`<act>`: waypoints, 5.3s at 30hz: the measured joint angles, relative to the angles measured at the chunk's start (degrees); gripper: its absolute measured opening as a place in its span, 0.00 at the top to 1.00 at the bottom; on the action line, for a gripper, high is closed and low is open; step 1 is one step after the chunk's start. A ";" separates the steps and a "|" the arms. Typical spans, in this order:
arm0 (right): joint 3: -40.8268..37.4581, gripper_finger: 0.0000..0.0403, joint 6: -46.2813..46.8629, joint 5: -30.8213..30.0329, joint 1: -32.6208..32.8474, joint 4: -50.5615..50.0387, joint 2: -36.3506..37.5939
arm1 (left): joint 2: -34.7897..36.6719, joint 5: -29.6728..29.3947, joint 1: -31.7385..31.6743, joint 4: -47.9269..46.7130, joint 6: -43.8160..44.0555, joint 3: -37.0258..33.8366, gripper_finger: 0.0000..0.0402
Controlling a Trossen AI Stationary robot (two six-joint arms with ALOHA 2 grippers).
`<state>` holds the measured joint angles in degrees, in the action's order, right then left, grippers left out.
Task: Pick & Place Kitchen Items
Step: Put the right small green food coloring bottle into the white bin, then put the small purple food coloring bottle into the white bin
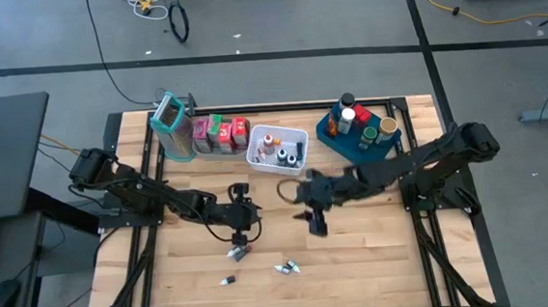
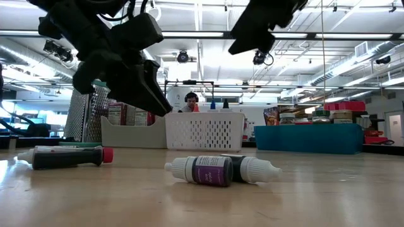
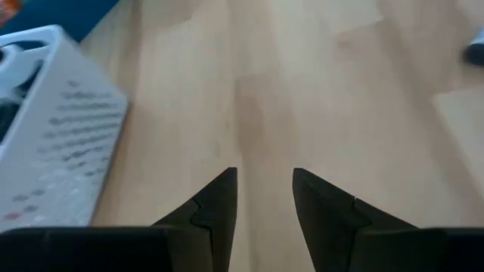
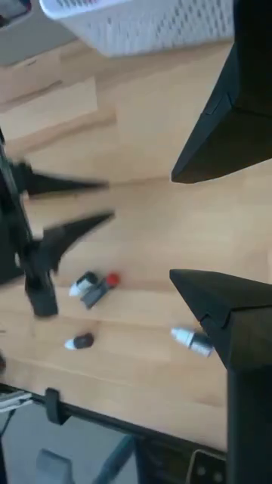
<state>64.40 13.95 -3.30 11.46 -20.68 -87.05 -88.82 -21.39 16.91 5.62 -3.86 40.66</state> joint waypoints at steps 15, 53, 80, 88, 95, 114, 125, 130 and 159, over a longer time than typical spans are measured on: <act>0.43 0.48 15.03 -14.37 15.68 9.54 -14.41 | 0.00 -5.09 -0.02 -0.07 4.22 -0.04 0.66; 2.82 0.74 22.86 -31.03 25.55 19.72 -34.84 | 0.00 -4.54 0.00 -0.53 11.82 -0.04 0.66; 2.45 0.78 3.85 -36.47 -9.97 -2.87 -11.47 | 0.00 -4.44 -0.02 1.77 10.86 -0.04 0.66; 2.45 0.79 -1.63 -33.30 -14.53 1.74 -11.47 | 0.00 -4.46 -0.02 1.76 7.77 -0.04 0.66; 2.47 0.78 1.68 -24.64 -20.86 1.71 -11.47 | 0.00 -4.46 -0.02 1.81 9.51 -0.04 0.66; -1.86 0.58 1.67 -26.01 -24.63 4.15 -11.23 | 0.00 -2.34 -0.02 1.81 10.65 -0.04 0.66; -1.84 0.56 0.70 -20.23 -19.71 2.46 1.29 | 0.00 -2.34 -0.02 1.68 10.98 -0.04 0.66; -1.84 0.56 1.58 2.94 -14.16 2.90 5.16 | 0.00 -0.36 -0.02 1.48 11.55 -0.04 0.66; -1.90 0.56 6.66 -13.85 19.47 39.37 -32.28 | 17.94 -10.03 5.64 -3.76 13.14 0.00 0.66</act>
<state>62.50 20.61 -17.14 30.94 18.69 -119.33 -70.88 -31.42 22.55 1.86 9.27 40.66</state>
